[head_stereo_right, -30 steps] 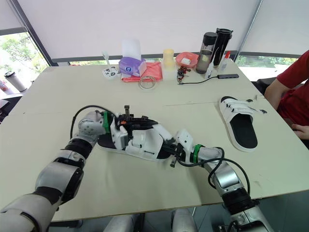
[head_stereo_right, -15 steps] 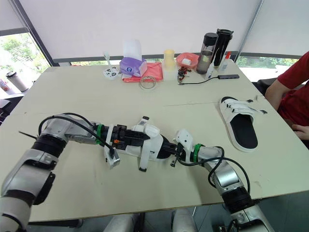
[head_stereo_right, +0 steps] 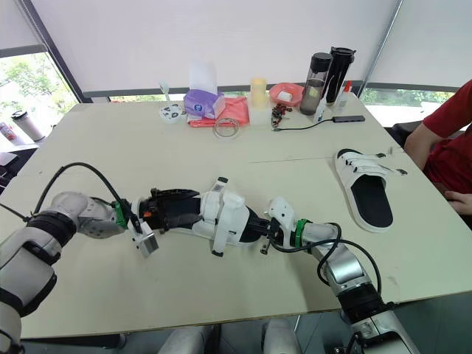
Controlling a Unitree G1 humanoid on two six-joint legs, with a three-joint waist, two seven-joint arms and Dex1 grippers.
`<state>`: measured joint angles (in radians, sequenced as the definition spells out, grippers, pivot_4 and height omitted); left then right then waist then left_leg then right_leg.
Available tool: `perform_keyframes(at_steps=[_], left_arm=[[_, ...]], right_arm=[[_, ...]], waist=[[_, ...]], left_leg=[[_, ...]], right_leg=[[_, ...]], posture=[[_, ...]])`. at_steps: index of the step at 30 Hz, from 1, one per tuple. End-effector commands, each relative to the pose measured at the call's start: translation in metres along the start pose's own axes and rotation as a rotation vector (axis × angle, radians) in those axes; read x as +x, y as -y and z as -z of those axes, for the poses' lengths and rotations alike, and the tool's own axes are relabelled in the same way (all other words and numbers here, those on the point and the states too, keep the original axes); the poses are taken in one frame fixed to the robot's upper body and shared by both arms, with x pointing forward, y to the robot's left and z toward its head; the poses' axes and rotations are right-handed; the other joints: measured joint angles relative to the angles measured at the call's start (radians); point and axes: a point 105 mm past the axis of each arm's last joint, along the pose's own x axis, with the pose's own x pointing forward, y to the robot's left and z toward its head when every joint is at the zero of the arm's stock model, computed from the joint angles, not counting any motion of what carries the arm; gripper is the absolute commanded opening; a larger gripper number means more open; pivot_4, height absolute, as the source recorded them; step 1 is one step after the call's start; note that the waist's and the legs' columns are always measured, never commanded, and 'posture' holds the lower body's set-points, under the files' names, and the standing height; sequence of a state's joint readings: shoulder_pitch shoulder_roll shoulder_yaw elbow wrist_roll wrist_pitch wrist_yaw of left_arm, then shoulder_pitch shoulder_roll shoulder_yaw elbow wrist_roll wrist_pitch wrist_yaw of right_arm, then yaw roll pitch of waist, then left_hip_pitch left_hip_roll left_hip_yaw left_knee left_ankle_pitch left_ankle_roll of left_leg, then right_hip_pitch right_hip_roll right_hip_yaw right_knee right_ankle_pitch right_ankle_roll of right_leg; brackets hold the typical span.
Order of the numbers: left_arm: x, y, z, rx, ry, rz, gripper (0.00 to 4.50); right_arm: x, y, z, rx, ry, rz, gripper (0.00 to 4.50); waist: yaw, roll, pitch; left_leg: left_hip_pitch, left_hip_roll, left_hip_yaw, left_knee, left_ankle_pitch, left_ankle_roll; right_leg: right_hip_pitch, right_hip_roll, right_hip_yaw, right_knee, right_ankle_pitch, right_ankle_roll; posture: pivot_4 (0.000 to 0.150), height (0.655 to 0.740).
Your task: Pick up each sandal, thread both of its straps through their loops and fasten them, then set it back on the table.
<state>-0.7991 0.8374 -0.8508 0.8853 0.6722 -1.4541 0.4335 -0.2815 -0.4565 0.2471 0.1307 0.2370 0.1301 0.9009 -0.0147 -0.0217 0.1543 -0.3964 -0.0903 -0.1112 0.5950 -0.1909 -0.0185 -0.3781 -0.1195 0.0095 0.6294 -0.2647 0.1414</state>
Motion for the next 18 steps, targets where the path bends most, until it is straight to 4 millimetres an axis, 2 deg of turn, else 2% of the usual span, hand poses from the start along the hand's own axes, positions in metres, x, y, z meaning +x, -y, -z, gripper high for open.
perform_keyframes(at_steps=[1, 3, 4, 6, 9, 13, 18], left_arm=[[0.012, -0.023, 0.008, -0.323, -0.204, -0.189, 3.61], [0.014, -0.032, 0.011, -0.557, -0.266, -0.226, 3.61], [0.014, -0.036, 0.011, -0.626, -0.277, -0.24, 3.61], [0.013, -0.047, 0.012, -0.887, -0.296, -0.306, 3.61], [0.018, -0.068, 0.006, -1.128, -0.251, -0.374, 3.61], [0.025, -0.065, -0.015, -1.356, -0.178, -0.289, 3.61], [0.019, -0.051, -0.036, -1.535, -0.138, -0.17, 3.61]], right_arm=[[-0.01, -0.001, 0.055, 0.098, -0.205, 0.029, 0.0], [-0.01, -0.001, 0.055, 0.097, -0.206, 0.024, 0.0], [-0.01, -0.001, 0.055, 0.096, -0.207, 0.023, 0.0], [-0.01, 0.0, 0.055, 0.093, -0.211, 0.017, 0.0], [-0.01, 0.0, 0.056, 0.09, -0.215, 0.009, 0.0], [-0.009, -0.001, 0.056, 0.088, -0.217, -0.003, 0.0], [-0.009, 0.0, 0.056, 0.087, -0.219, -0.004, 0.0]], waist=[[-0.007, 0.001, 0.0], [-0.003, 0.002, 0.001], [-0.001, 0.001, 0.001], [0.002, 0.002, 0.001], [0.001, 0.003, 0.001], [-0.004, 0.004, 0.001], [-0.003, 0.004, 0.001]], left_leg=[[0.0, 0.0, 0.0, 0.0, 0.0, 0.0], [-0.001, 0.001, 0.0, -0.001, 0.0, 0.0], [-0.001, 0.001, -0.001, -0.001, 0.0, 0.0], [0.0, 0.002, -0.003, -0.001, 0.0, 0.0], [0.0, 0.002, -0.004, -0.001, 0.0, 0.0], [0.002, 0.002, -0.004, -0.003, -0.001, -0.001], [0.002, 0.002, -0.003, -0.004, -0.003, -0.002]], right_leg=[[0.0, 0.0, 0.0, 0.0, -0.001, -0.001], [-0.002, -0.002, 0.0, 0.0, -0.001, -0.011], [-0.004, -0.002, 0.001, 0.0, -0.001, -0.012], [-0.003, -0.001, 0.001, 0.0, -0.001, -0.013], [0.002, 0.001, 0.002, 0.002, -0.006, -0.012], [0.004, 0.0, 0.003, 0.0, -0.009, -0.012], [0.002, 0.001, 0.004, -0.001, -0.009, -0.016]], posture=[[0.15, 0.74], [0.15, 0.74], [0.15, 0.74], [0.15, 0.74], [0.15, 0.74], [0.15, 0.74], [0.15, 0.74]])
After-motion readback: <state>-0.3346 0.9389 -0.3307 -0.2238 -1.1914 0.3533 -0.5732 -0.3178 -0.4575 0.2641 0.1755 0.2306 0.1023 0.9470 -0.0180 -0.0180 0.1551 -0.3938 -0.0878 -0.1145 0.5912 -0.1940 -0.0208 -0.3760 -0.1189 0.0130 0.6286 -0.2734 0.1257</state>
